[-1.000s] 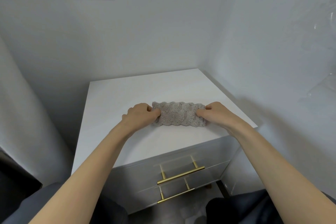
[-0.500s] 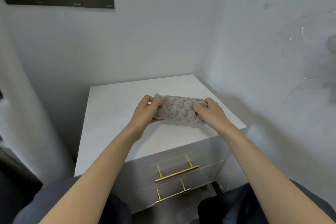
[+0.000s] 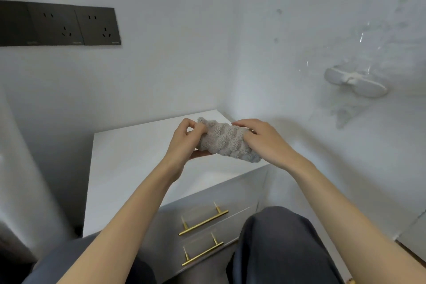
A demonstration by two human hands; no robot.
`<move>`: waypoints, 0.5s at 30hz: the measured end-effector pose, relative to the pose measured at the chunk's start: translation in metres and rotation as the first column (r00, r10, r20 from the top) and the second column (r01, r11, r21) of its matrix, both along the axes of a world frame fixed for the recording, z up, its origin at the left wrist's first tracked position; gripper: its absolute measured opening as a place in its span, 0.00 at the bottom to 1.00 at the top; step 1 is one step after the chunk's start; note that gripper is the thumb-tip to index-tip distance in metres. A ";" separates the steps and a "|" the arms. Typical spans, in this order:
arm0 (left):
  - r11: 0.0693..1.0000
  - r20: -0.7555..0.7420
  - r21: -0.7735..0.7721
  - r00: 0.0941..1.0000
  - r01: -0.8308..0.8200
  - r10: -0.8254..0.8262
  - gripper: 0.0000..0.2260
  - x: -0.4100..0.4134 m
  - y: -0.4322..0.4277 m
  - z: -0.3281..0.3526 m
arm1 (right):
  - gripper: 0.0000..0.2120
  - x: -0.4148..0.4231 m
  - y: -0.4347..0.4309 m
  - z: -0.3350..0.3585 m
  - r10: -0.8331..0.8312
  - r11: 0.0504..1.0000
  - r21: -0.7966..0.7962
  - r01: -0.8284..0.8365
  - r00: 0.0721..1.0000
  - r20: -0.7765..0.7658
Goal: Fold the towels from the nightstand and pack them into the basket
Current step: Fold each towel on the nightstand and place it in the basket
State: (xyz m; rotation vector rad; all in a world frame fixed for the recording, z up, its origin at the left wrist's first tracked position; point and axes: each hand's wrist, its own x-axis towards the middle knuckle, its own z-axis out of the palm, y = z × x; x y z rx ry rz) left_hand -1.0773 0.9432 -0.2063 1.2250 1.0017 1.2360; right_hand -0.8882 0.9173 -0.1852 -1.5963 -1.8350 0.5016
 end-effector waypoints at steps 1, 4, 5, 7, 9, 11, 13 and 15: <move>1.000 -0.010 0.009 1.000 0.024 -0.024 0.06 0.005 -0.003 0.006 | 0.20 0.003 -0.005 0.005 0.021 1.000 -0.003 -0.020 1.000 0.010; 0.990 -0.071 0.048 0.989 0.136 -0.132 0.06 0.022 -0.014 0.019 | 0.24 0.014 -0.028 0.021 0.077 0.990 -0.113 -0.086 0.994 -0.081; 0.981 -0.093 0.058 0.980 0.183 -0.177 0.06 0.030 -0.021 0.022 | 0.27 0.022 -0.041 0.025 0.072 0.981 -0.170 -0.091 0.991 -0.113; 0.965 -0.133 0.066 0.960 0.255 -0.245 0.06 0.042 -0.030 0.025 | 0.29 0.036 -0.061 0.028 0.065 0.954 -0.282 -0.101 0.989 -0.134; 0.944 -0.174 0.055 0.934 0.325 -0.311 0.05 0.055 -0.040 0.026 | 0.27 0.051 -0.082 0.027 0.039 0.932 -0.352 -0.086 0.989 -0.140; 0.919 -0.192 0.030 0.905 0.392 -0.380 0.05 0.068 -0.052 0.024 | 0.24 0.063 -0.102 0.022 -0.018 0.925 -0.378 -0.041 0.988 -0.152; 0.890 -0.197 0.008 0.873 0.457 -0.446 0.06 0.081 -0.063 0.020 | 0.28 0.073 -0.118 0.015 -0.069 0.918 -0.396 0.004 0.986 -0.150; 0.862 -0.206 -0.018 0.842 0.506 -0.499 0.06 0.096 -0.076 0.016 | 0.32 0.085 -0.135 0.005 -0.105 0.902 -0.430 0.025 0.981 -0.164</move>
